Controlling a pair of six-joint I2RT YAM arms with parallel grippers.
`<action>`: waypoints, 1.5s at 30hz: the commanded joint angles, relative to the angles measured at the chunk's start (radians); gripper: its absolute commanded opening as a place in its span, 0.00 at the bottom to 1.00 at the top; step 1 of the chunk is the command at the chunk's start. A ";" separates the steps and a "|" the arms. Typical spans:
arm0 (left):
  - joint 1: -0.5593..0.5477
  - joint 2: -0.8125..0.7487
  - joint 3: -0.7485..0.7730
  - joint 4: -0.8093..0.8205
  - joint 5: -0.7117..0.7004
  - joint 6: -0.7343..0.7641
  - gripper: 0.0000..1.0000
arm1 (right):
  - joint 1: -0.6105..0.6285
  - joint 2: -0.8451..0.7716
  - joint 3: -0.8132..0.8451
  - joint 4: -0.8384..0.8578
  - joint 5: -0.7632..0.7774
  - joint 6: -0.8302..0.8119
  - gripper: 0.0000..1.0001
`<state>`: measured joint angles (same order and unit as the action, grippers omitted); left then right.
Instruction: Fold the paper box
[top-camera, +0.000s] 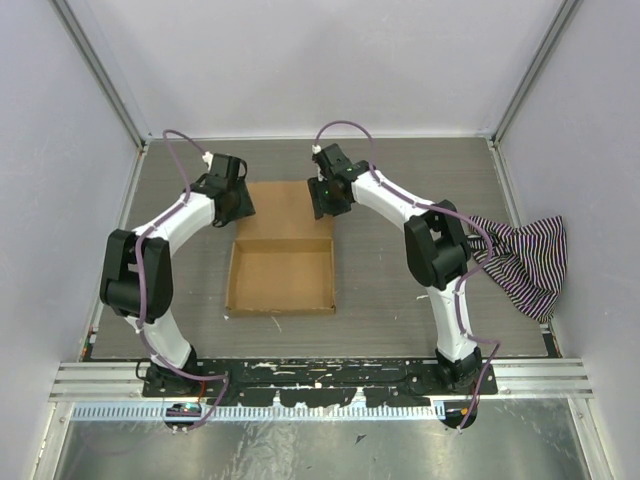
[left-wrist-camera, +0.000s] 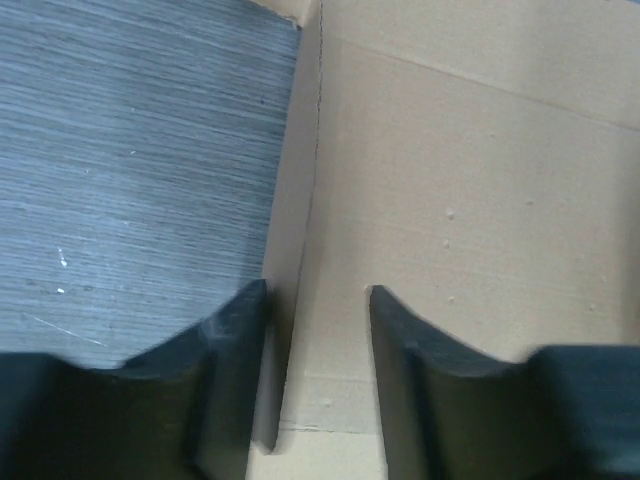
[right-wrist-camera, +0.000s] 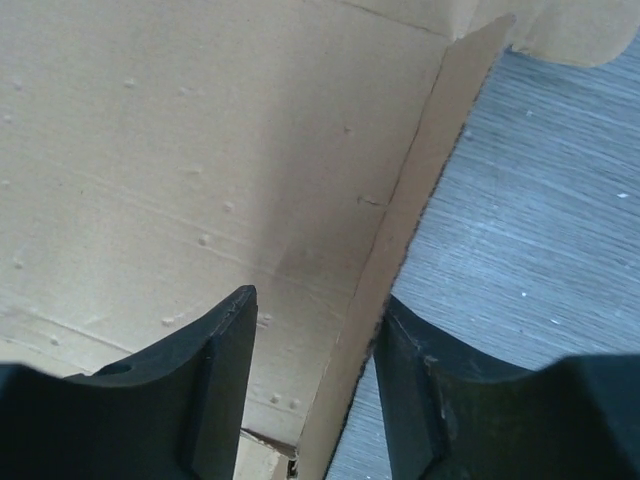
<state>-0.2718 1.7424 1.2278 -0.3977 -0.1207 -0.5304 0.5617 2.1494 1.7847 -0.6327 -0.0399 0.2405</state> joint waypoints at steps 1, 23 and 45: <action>-0.013 0.043 0.069 -0.051 -0.055 0.035 0.43 | 0.001 -0.002 0.075 -0.041 0.087 -0.015 0.49; -0.153 -0.390 -0.465 0.746 -0.140 0.237 0.00 | -0.138 -0.153 0.001 0.021 0.001 -0.073 0.53; -0.262 -0.528 -0.707 1.172 -0.205 0.421 0.00 | -0.164 -0.227 0.050 -0.090 0.151 -0.084 0.22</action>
<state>-0.5247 1.2396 0.5354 0.6880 -0.2924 -0.1432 0.3988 1.9804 1.7798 -0.7002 0.0551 0.1577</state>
